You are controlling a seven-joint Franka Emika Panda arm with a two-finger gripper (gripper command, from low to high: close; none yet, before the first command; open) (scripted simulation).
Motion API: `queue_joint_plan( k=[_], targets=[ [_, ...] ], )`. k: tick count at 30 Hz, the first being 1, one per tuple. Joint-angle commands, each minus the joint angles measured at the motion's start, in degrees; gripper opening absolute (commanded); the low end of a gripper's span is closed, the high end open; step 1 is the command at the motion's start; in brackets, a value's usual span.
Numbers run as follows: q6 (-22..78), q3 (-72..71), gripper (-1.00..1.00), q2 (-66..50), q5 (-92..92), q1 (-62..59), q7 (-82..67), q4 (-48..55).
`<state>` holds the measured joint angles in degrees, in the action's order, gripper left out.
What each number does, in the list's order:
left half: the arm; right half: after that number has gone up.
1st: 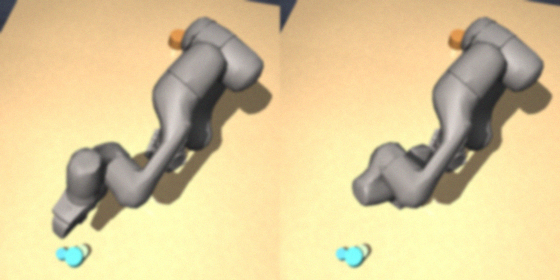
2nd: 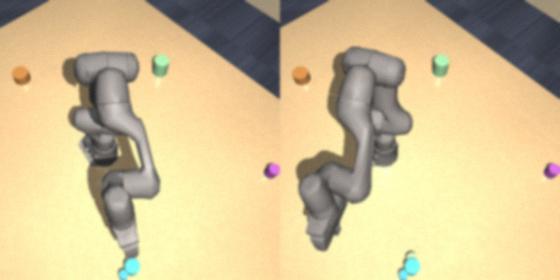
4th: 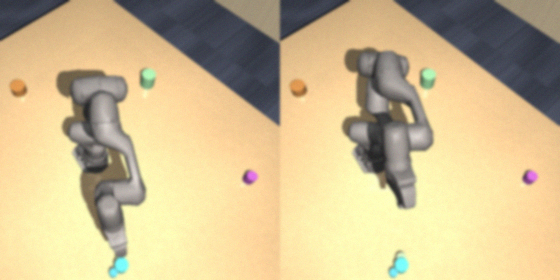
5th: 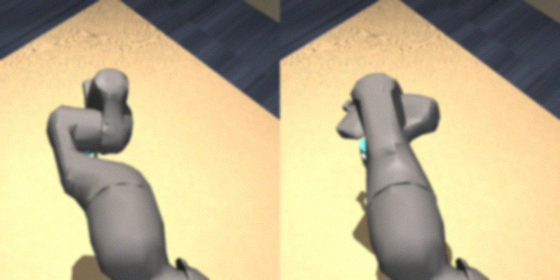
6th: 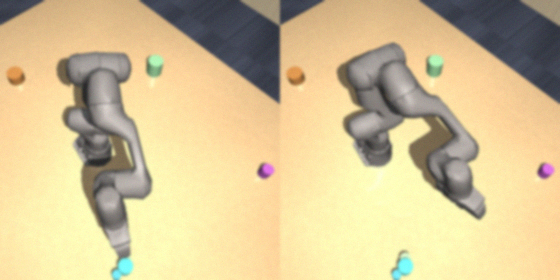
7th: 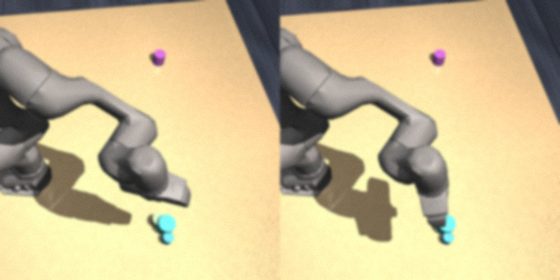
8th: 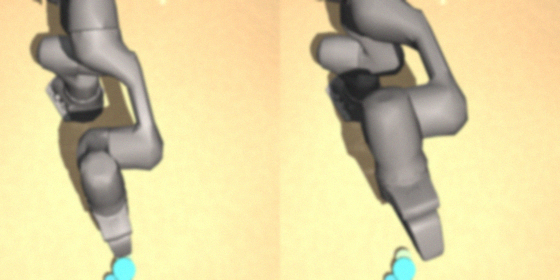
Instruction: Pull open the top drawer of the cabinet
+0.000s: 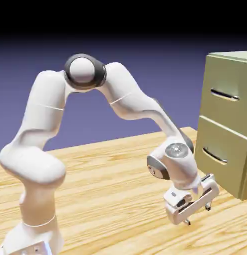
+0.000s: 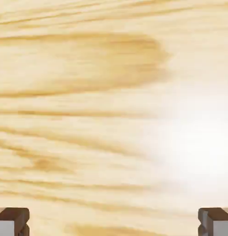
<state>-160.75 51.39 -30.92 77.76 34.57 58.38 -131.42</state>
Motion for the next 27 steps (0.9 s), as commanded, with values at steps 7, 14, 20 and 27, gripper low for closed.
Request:
queue_joint_plan(
  k=[7,14,20,27],
  targets=[
    [3.0,11.5,0.0,-14.3,17.4,7.6,3.6,6.6],
    [5.9,23.1,0.0,-28.5,34.9,15.2,7.1,13.3],
    [8.5,32.9,0.0,-40.8,49.8,21.7,10.2,19.0],
    [11.5,44.5,0.0,-55.0,67.3,29.3,13.8,25.6]
  ],
)
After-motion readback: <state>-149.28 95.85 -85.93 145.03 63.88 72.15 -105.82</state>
